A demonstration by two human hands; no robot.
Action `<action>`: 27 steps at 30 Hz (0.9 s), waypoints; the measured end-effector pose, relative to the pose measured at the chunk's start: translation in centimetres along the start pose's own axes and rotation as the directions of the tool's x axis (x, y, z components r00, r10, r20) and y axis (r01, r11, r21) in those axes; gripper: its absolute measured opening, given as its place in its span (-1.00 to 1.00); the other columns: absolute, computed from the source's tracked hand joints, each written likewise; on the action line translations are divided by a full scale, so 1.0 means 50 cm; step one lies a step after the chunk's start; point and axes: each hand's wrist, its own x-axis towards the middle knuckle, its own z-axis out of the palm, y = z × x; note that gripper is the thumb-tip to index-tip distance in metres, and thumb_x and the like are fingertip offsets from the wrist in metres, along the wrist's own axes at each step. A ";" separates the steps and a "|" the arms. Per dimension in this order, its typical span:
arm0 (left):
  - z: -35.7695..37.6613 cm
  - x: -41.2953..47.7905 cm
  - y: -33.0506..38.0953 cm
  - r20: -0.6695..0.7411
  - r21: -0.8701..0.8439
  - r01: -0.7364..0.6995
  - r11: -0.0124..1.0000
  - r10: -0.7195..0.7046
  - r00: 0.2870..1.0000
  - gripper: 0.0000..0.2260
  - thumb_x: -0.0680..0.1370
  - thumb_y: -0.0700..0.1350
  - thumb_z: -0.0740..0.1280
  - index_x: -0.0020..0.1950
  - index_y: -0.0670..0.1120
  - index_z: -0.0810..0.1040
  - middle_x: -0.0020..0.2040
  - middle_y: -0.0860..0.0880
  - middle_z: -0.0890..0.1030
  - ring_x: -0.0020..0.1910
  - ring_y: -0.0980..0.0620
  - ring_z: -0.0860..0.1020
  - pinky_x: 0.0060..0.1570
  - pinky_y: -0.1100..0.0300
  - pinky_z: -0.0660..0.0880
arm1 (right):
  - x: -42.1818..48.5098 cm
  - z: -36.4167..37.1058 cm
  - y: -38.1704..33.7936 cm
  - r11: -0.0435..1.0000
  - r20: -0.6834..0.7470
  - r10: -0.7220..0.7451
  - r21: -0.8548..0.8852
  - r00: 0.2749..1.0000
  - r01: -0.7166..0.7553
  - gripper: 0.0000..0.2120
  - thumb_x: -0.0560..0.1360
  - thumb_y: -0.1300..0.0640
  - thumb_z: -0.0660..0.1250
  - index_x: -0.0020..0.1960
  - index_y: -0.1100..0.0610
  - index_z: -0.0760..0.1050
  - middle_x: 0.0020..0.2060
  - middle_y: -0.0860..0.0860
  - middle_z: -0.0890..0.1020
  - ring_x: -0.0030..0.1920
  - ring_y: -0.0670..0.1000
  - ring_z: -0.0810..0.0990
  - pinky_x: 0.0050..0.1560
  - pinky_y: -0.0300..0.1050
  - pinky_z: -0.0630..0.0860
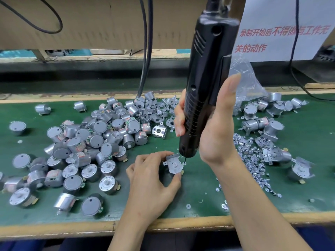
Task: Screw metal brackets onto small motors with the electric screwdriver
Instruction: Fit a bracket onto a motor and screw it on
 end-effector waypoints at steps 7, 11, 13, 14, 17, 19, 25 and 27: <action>-0.002 -0.001 -0.003 0.016 -0.002 -0.012 1.000 0.013 1.000 -0.66 0.39 0.23 0.27 0.16 0.28 0.43 0.01 0.36 0.49 0.10 0.17 0.37 0.10 0.09 0.23 | -0.007 0.016 0.017 0.998 0.022 0.036 0.044 0.999 -0.037 -0.24 0.22 -0.63 0.15 -0.28 0.11 0.46 -0.47 0.04 0.46 -0.51 0.07 0.37 -0.40 -0.08 0.31; -0.002 0.000 -0.004 0.028 0.015 -0.018 1.000 0.018 0.999 -0.64 0.39 0.25 0.25 0.17 0.25 0.46 -0.02 0.33 0.49 0.08 0.15 0.36 0.07 0.08 0.23 | -0.011 0.018 0.026 0.996 0.028 0.056 0.075 0.998 -0.058 -0.22 0.21 -0.65 0.18 -0.27 0.11 0.46 -0.47 0.05 0.46 -0.50 0.07 0.36 -0.41 -0.08 0.31; -0.002 0.000 -0.004 0.032 0.013 -0.017 1.000 0.017 0.999 -0.65 0.39 0.24 0.26 0.16 0.27 0.44 -0.03 0.33 0.49 0.08 0.15 0.35 0.07 0.08 0.22 | -0.012 0.018 0.030 0.995 0.022 0.060 0.079 0.998 -0.062 -0.23 0.22 -0.65 0.19 -0.27 0.10 0.47 -0.47 0.04 0.46 -0.50 0.06 0.36 -0.40 -0.05 0.30; -0.002 0.000 -0.004 0.033 0.013 -0.017 1.000 0.017 0.999 -0.66 0.39 0.24 0.26 0.16 0.28 0.43 -0.02 0.33 0.48 0.08 0.15 0.35 0.06 0.09 0.22 | -0.012 0.018 0.030 0.995 0.020 0.063 0.082 0.998 -0.065 -0.23 0.22 -0.65 0.19 -0.26 0.10 0.47 -0.47 0.04 0.46 -0.51 0.06 0.37 -0.40 -0.05 0.30; 0.000 0.000 -0.006 0.033 0.016 -0.017 1.000 0.016 0.999 -0.67 0.40 0.24 0.27 0.15 0.29 0.41 -0.02 0.34 0.48 0.08 0.16 0.35 0.05 0.09 0.21 | -0.012 0.019 0.030 0.994 0.015 0.068 0.083 0.998 -0.069 -0.22 0.21 -0.66 0.19 -0.26 0.12 0.46 -0.47 0.02 0.46 -0.51 0.07 0.37 -0.41 -0.09 0.31; 0.000 0.000 -0.008 0.033 0.020 -0.019 1.000 0.018 0.999 -0.67 0.39 0.24 0.27 0.14 0.29 0.41 -0.02 0.34 0.47 0.08 0.15 0.35 0.04 0.10 0.21 | -0.012 0.020 0.029 0.995 0.017 0.066 0.077 0.998 -0.067 -0.22 0.23 -0.66 0.18 -0.25 0.11 0.46 -0.47 0.02 0.46 -0.51 0.07 0.37 -0.41 -0.09 0.32; -0.002 -0.001 -0.007 0.035 0.023 -0.029 0.999 0.028 0.999 -0.68 0.40 0.23 0.26 0.14 0.27 0.42 -0.05 0.35 0.46 0.07 0.14 0.35 0.05 0.08 0.23 | -0.013 0.021 0.033 0.995 0.016 0.057 0.085 0.998 -0.058 -0.23 0.24 -0.65 0.18 -0.25 0.11 0.45 -0.47 0.04 0.46 -0.51 0.06 0.37 -0.41 -0.07 0.32; -0.002 -0.001 -0.007 0.037 0.026 -0.033 0.999 0.032 0.999 -0.68 0.40 0.23 0.26 0.13 0.26 0.43 -0.05 0.35 0.45 0.07 0.14 0.35 0.05 0.07 0.24 | -0.013 0.022 0.034 0.992 0.022 0.072 0.104 0.997 -0.074 -0.22 0.22 -0.65 0.20 -0.25 0.12 0.46 -0.47 0.03 0.46 -0.51 0.06 0.38 -0.41 -0.08 0.32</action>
